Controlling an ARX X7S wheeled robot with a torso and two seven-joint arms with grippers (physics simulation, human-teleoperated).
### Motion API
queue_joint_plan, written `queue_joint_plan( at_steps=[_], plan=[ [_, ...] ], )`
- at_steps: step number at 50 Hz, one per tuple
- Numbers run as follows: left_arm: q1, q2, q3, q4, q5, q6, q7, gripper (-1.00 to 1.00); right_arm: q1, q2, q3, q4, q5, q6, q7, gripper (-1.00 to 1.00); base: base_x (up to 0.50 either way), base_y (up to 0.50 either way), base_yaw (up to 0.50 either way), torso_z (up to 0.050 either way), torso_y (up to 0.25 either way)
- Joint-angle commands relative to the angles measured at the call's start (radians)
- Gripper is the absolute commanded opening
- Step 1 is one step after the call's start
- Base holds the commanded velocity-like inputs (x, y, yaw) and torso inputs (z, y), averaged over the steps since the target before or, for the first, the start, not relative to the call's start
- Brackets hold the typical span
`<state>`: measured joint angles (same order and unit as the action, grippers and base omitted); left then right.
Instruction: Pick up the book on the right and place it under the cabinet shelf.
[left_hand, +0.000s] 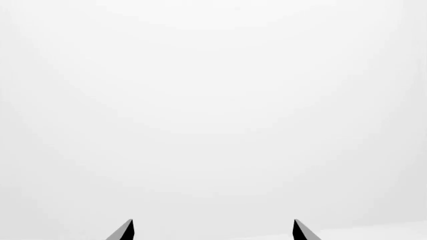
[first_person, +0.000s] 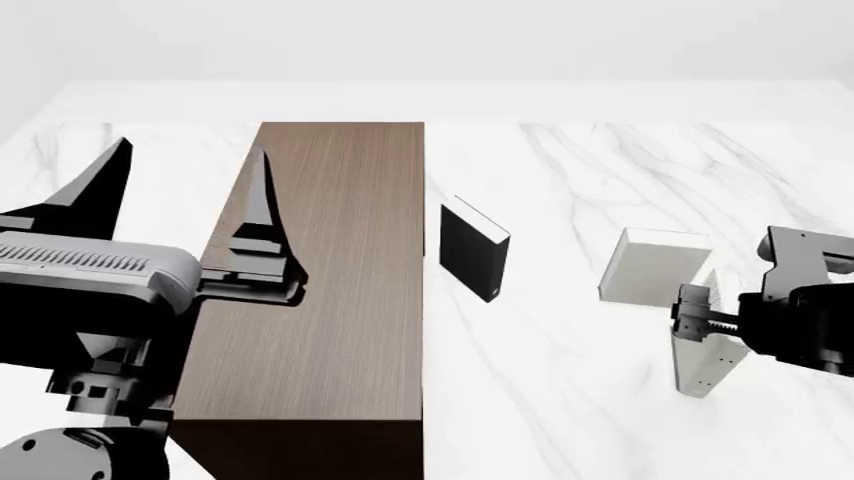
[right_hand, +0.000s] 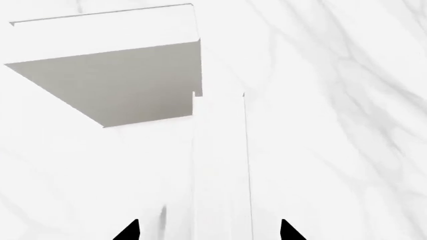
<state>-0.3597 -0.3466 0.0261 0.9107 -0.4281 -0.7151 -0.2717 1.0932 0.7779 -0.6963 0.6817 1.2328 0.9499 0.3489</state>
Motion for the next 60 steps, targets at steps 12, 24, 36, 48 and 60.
queue_joint_plan(
  at_steps=[12,24,36,48,60],
  plan=[
    [0.001,-0.013,0.007,-0.002,-0.007,0.010,-0.015,1.00,-0.015,-0.046,-0.041,0.095,-0.046,-0.021,-0.049,-1.00,0.00,0.00,0.00,0.000,0.000],
    [0.002,-0.019,0.011,-0.005,-0.011,0.017,-0.022,1.00,-0.024,-0.020,-0.031,0.053,-0.031,0.003,-0.004,-1.00,0.00,0.00,0.00,0.000,0.000],
    [0.001,-0.025,0.005,-0.001,-0.024,0.017,-0.031,1.00,-0.038,0.019,-0.008,-0.015,0.000,0.022,0.038,-1.00,0.00,0.00,0.00,0.000,0.000],
    [0.000,-0.032,0.000,-0.001,-0.035,0.020,-0.039,1.00,-0.094,0.159,0.089,-0.324,0.145,0.054,0.112,-1.00,0.00,0.00,0.00,0.000,0.000],
    [-0.001,-0.039,-0.006,0.006,-0.052,0.017,-0.049,1.00,-0.205,0.278,0.211,-0.537,0.335,0.017,0.159,-1.00,0.00,0.00,0.00,0.000,0.001]
  ],
)
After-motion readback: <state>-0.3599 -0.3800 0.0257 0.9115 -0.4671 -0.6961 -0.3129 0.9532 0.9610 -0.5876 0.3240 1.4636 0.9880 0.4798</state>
